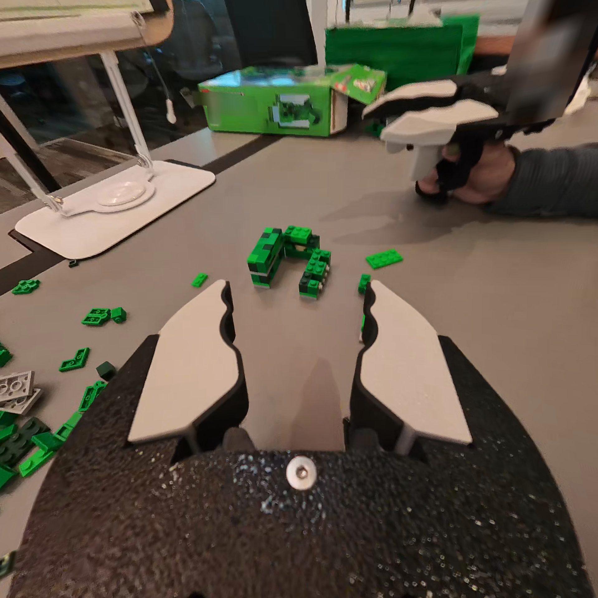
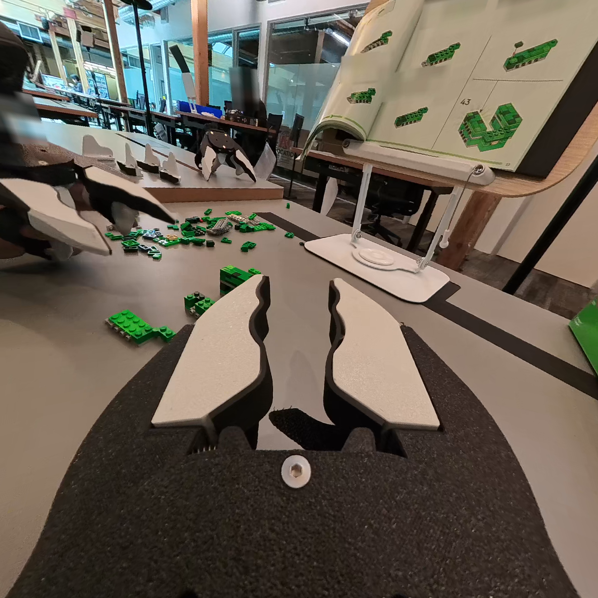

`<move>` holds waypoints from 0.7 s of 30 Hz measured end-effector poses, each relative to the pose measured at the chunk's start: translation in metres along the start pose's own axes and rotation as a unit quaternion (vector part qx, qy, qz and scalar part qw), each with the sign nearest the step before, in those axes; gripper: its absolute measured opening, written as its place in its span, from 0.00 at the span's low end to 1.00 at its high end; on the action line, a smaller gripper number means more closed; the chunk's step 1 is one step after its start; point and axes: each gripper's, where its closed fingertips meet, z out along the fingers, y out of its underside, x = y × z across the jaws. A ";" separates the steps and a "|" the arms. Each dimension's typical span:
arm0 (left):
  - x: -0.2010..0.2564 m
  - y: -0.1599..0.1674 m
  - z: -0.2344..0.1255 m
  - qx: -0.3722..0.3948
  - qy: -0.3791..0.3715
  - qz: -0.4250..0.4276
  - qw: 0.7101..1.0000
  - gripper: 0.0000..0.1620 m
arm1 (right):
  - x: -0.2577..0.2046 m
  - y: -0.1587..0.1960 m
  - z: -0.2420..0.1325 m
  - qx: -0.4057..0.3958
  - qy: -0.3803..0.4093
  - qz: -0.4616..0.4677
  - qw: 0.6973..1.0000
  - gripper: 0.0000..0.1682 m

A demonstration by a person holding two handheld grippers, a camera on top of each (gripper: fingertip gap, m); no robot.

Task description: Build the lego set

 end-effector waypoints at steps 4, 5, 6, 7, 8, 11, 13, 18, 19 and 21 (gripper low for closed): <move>0.025 0.024 0.003 -0.084 0.071 0.055 0.992 0.28 | 0.002 0.000 0.001 0.000 -0.001 0.008 1.000 0.20; 0.032 0.028 0.004 -0.096 0.089 0.060 0.990 0.27 | 0.002 0.000 0.001 0.000 -0.001 0.010 1.000 0.20; 0.037 0.031 0.006 -0.104 0.102 0.062 0.987 0.28 | 0.003 0.000 0.001 0.000 0.000 0.012 1.000 0.19; 0.041 0.033 0.007 -0.111 0.112 0.062 0.985 0.27 | 0.003 0.000 0.001 0.000 -0.001 0.014 1.000 0.19; 0.045 0.035 0.008 -0.119 0.121 0.062 0.984 0.27 | 0.003 0.000 0.001 0.000 -0.001 0.016 1.000 0.19; 0.047 0.041 0.008 -0.140 0.128 0.060 0.980 0.26 | 0.002 0.001 0.002 -0.004 -0.004 0.013 1.000 0.19; 0.048 0.043 0.008 -0.146 0.130 0.061 0.979 0.24 | 0.000 0.002 0.003 -0.007 -0.006 0.006 1.000 0.18; 0.050 0.048 0.012 -0.163 0.127 0.067 0.976 0.19 | -0.001 0.012 0.007 -0.061 0.005 -0.009 0.998 0.18; 0.050 0.048 0.012 -0.163 0.126 0.068 0.976 0.18 | -0.003 0.018 0.008 -0.093 -0.002 -0.008 0.996 0.17; 0.049 0.048 0.012 -0.167 0.124 0.064 0.976 0.17 | -0.012 0.025 0.008 -0.136 -0.029 -0.007 0.990 0.17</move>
